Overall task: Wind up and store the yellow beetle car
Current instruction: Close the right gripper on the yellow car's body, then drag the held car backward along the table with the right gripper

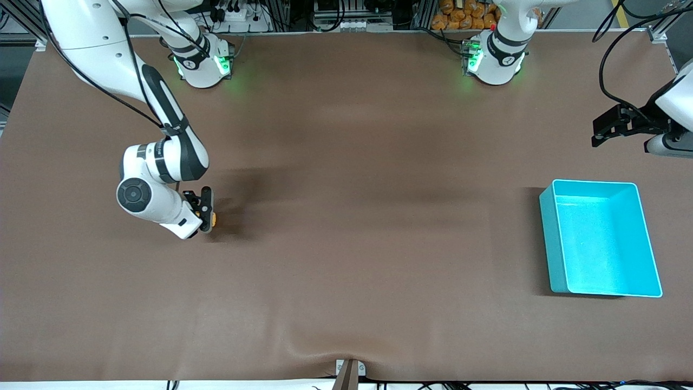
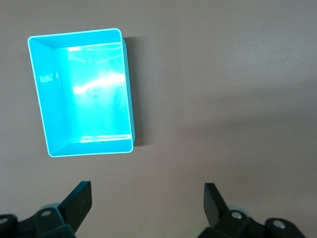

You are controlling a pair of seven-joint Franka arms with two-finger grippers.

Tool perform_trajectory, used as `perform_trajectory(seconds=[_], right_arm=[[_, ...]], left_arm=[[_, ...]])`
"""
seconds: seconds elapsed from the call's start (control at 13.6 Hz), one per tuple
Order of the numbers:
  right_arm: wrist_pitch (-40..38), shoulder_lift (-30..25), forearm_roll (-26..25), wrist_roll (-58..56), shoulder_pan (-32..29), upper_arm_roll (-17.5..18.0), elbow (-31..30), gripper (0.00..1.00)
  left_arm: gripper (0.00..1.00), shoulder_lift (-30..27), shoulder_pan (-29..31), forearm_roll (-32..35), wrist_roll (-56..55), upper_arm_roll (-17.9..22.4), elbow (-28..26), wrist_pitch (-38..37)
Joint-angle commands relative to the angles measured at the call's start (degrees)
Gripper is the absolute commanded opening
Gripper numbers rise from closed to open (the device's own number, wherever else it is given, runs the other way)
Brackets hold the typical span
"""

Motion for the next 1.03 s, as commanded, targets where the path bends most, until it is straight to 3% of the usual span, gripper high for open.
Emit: perform_trajectory(seconds=[0.0,0.96], right_arm=[[0.71,0.61,-0.27,-1.19,-2.07,0.29,-0.45,0.21],[2.2,1.84,-0.89,-15.07,-12.35,0.02,-0.45,0.21]], left_arm=[[1.0,-0.67,0.28,-0.02,0.27,-0.15,-0.03,0.04],[1.0,-0.67,0.28,-0.02,0.27,-0.15,-0.03,0.12]])
